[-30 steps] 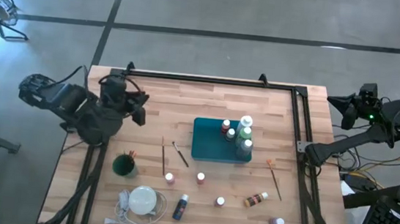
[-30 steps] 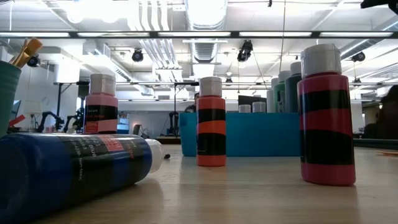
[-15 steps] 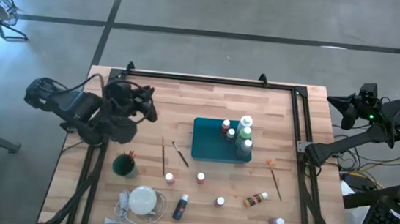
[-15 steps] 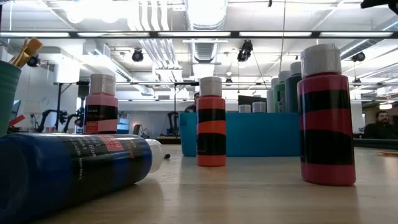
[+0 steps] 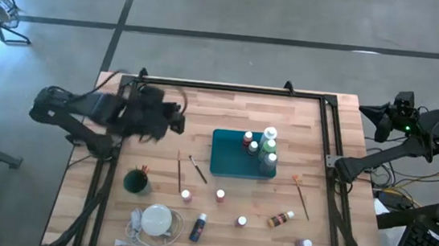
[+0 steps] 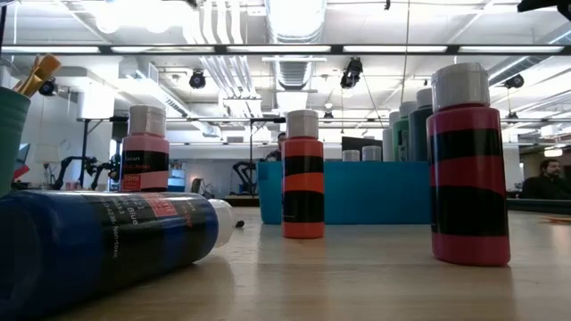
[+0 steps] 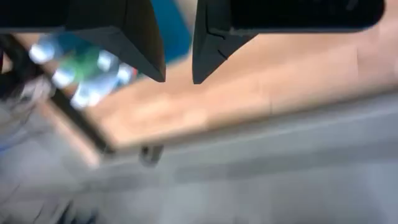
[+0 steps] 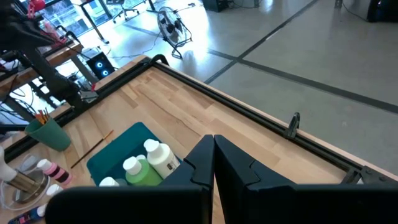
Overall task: Pick & Place Paint Supplies
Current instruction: Put the gold paintbrush into the green cup
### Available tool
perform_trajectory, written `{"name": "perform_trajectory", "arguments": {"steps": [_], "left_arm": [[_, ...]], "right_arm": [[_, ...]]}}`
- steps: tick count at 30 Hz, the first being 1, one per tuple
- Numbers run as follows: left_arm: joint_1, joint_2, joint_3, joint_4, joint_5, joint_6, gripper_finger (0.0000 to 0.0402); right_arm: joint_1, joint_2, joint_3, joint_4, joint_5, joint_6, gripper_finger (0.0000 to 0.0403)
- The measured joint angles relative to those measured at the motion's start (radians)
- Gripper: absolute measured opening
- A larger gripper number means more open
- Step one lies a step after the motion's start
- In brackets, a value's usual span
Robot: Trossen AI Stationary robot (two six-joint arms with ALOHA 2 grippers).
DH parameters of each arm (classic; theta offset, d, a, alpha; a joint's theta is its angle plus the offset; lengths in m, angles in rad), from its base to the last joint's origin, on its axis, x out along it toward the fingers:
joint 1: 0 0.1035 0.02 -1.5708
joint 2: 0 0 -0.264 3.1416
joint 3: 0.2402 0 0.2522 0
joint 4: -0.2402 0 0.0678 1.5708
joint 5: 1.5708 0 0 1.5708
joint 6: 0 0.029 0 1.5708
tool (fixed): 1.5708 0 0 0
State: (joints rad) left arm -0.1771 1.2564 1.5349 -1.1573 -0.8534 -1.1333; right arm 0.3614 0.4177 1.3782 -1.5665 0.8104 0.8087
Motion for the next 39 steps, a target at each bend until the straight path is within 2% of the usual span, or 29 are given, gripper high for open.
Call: {"name": "perform_trajectory", "arguments": {"steps": [1, 3, 9, 20, 28, 32, 39], "left_arm": [[0.046, 0.000, 0.000, -0.011, 0.080, -0.002, 0.0089], [0.125, 0.001, -0.001, -0.012, 0.175, -0.004, 0.0094], [0.242, 0.025, -0.002, -0.037, 0.347, -0.057, 0.0095], [0.255, 0.108, -0.008, -0.057, 0.357, -0.110, 0.0094], [0.255, 0.175, -0.105, -0.036, 0.376, -0.153, 0.0094], [0.255, 0.125, -0.186, -0.002, 0.444, -0.204, 0.0094], [0.259, 0.002, -0.344, 0.116, 0.448, -0.203, 0.0094]], "right_arm": [[0.000, 0.000, 0.000, 0.000, 0.000, 0.000, 0.0008], [0.000, 0.000, 0.000, 0.000, 0.000, 0.000, 0.0009], [0.000, 0.000, 0.000, 0.000, 0.000, 0.000, 0.0008], [0.000, 0.000, 0.000, 0.000, 0.000, 0.000, 0.0009], [0.000, 0.000, 0.000, 0.000, 0.000, 0.000, 0.0009], [0.000, 0.000, 0.000, 0.000, 0.000, 0.000, 0.0009], [0.000, 0.000, 0.000, 0.000, 0.000, 0.000, 0.0008]]}}
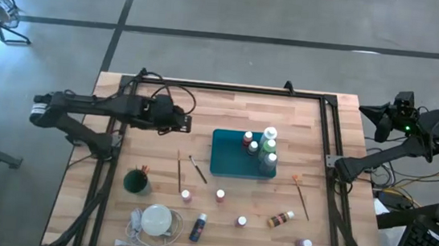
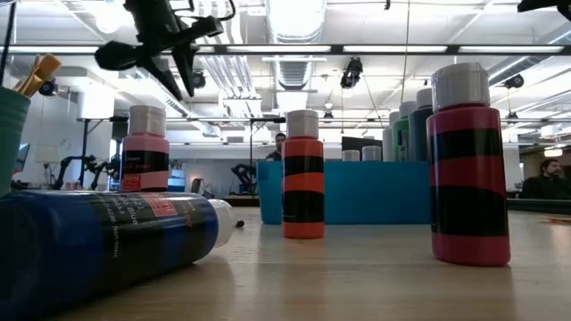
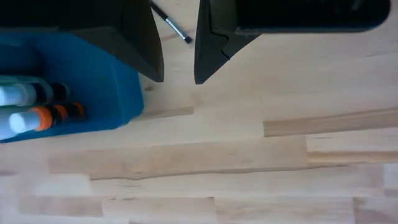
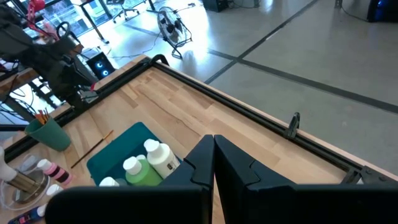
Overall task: Pick & Place Paint Supplies
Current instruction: Put the gold paintbrush into the green cup
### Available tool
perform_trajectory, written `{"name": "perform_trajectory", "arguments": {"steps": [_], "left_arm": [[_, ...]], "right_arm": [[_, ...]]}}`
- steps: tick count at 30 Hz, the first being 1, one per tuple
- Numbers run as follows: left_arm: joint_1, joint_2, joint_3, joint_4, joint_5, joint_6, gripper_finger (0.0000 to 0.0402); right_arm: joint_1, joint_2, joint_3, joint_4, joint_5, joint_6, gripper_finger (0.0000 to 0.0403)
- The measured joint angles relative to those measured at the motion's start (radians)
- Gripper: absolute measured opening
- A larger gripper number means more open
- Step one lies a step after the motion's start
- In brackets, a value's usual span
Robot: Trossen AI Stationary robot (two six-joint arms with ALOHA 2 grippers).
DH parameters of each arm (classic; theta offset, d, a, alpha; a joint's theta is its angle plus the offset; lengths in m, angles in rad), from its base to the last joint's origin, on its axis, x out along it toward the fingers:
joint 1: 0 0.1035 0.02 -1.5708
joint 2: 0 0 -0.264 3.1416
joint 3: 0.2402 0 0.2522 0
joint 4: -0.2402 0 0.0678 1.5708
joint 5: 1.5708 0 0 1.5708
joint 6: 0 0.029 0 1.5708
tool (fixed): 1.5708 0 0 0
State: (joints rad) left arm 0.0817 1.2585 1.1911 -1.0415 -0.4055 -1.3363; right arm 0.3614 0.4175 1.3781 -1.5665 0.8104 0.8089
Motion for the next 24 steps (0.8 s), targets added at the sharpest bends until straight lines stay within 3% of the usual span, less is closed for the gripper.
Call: {"name": "perform_trajectory", "arguments": {"steps": [9, 18, 24], "left_arm": [[0.032, -0.078, -0.178, 0.200, 0.015, -0.018, 0.0094], [0.122, -0.025, -0.199, 0.192, 0.252, -0.020, 0.0100], [0.135, 0.040, -0.198, 0.188, 0.315, -0.029, 0.0146]], "right_arm": [[0.000, 0.000, 0.000, 0.000, 0.000, 0.000, 0.0008], [0.000, 0.000, 0.000, 0.000, 0.000, 0.001, 0.0008], [0.000, 0.000, 0.000, 0.000, 0.000, 0.001, 0.0008]]}}
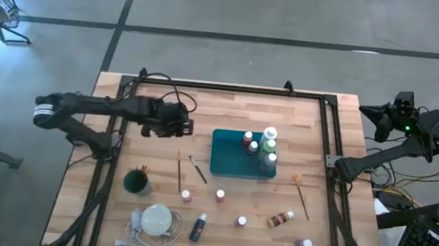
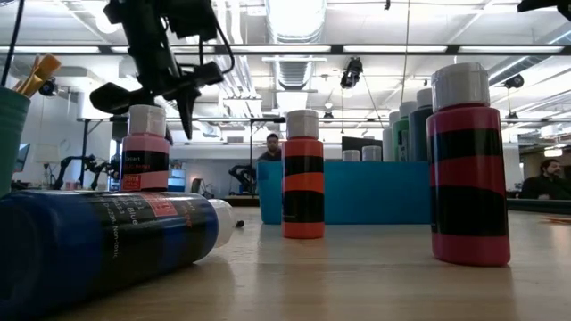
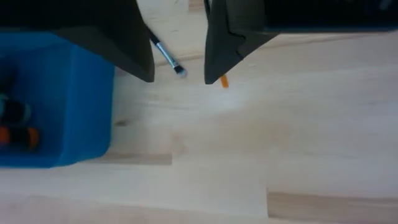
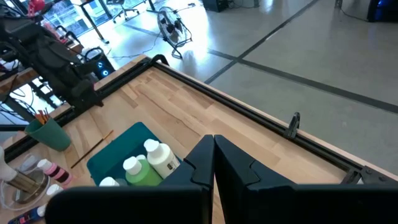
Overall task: Pick & Place Paint Supplies
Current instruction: Put the gold paintbrush into the green cup
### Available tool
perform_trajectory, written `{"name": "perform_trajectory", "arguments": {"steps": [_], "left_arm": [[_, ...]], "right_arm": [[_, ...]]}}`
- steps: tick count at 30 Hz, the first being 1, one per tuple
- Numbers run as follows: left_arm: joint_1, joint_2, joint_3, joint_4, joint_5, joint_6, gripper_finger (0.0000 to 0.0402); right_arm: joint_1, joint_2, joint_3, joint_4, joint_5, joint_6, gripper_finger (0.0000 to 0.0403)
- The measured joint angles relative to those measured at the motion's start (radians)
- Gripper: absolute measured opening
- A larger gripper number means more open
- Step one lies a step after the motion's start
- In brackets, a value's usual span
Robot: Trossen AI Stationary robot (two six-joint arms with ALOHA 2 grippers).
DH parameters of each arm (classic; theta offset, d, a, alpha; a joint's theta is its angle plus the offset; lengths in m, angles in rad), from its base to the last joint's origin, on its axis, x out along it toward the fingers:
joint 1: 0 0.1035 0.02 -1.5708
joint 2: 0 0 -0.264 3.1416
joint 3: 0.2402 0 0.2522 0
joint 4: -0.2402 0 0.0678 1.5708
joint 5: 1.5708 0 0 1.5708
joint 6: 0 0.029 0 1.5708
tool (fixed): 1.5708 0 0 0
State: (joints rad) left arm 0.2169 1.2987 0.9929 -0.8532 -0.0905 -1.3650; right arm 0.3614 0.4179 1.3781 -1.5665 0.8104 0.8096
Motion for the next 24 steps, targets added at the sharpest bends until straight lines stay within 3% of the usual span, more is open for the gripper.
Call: {"name": "perform_trajectory", "arguments": {"steps": [4, 24], "left_arm": [[0.000, 0.045, 0.001, 0.000, 0.028, -0.013, 0.0166], [-0.002, 0.248, 0.001, 0.004, 0.135, -0.025, 0.0161]], "right_arm": [[0.000, 0.000, 0.000, 0.000, 0.000, 0.000, 0.0009], [0.000, 0.000, 0.000, 0.000, 0.000, 0.000, 0.0009]]}}
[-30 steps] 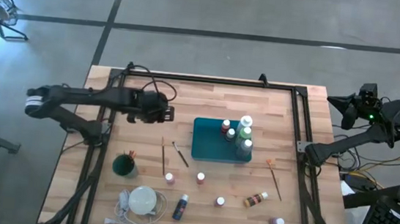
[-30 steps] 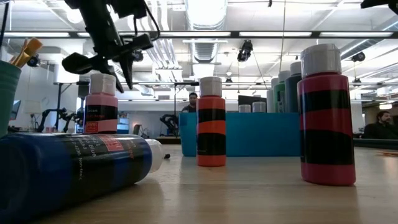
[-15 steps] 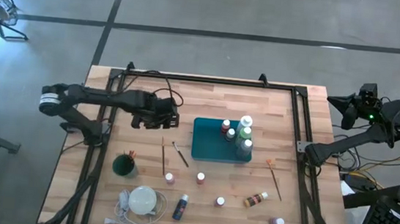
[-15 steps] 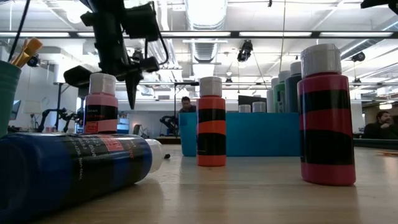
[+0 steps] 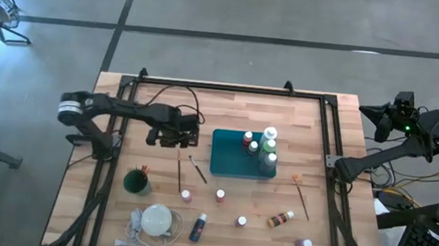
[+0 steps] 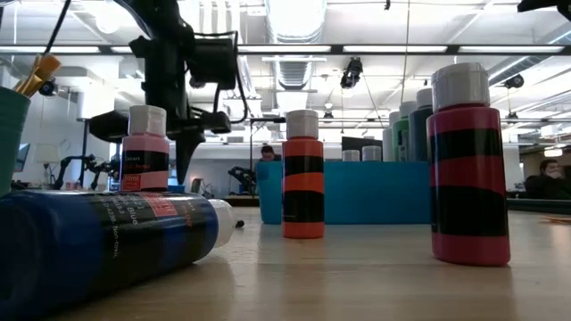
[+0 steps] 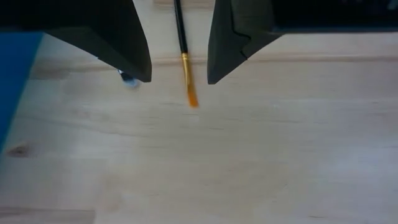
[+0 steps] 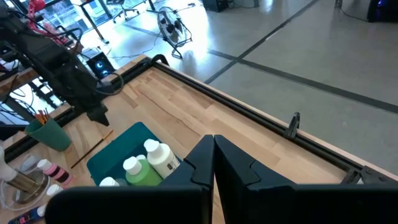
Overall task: Pick & Place Paint Supplies
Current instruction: Put the gold paintbrush into the green cup
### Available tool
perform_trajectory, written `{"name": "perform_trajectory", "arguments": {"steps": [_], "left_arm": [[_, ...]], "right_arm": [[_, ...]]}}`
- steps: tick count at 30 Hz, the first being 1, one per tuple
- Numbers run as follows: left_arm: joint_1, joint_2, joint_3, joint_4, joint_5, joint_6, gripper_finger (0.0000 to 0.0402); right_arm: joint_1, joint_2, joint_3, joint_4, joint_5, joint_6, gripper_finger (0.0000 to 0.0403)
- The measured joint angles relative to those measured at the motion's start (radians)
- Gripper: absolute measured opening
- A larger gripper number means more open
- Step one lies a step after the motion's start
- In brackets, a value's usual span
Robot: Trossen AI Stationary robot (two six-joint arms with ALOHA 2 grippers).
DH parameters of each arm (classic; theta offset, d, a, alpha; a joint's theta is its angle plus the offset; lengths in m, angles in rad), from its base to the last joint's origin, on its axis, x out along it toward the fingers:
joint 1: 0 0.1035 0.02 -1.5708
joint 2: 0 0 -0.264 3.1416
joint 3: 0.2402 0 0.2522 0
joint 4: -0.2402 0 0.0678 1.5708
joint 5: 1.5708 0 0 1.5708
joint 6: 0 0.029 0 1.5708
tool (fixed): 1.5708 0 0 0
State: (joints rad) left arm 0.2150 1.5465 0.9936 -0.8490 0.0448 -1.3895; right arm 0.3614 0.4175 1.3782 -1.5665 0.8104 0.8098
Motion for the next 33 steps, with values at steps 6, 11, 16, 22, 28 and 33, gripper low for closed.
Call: {"name": "perform_trajectory", "arguments": {"steps": [6, 11, 16, 22, 28, 33], "left_arm": [[0.000, 0.043, 0.000, 0.002, 0.001, 0.000, 0.0158], [0.000, 0.081, 0.000, 0.016, 0.011, 0.000, 0.0158], [0.000, 0.122, 0.000, 0.052, 0.029, 0.000, 0.0154], [0.000, 0.162, 0.000, 0.064, 0.049, 0.000, 0.0145], [0.000, 0.174, 0.001, 0.061, 0.056, 0.001, 0.0127], [0.000, 0.175, 0.001, 0.060, 0.047, 0.001, 0.0111]], "right_arm": [[0.000, 0.000, 0.000, 0.000, 0.000, 0.000, 0.0009], [0.000, 0.000, 0.000, 0.000, 0.000, -0.001, 0.0009], [0.000, 0.000, 0.000, 0.000, 0.000, -0.001, 0.0009], [0.000, 0.000, 0.000, 0.000, 0.000, 0.000, 0.0009], [0.000, 0.000, 0.000, 0.000, 0.000, -0.001, 0.0009], [0.000, 0.000, 0.000, 0.000, 0.000, 0.000, 0.0009]]}}
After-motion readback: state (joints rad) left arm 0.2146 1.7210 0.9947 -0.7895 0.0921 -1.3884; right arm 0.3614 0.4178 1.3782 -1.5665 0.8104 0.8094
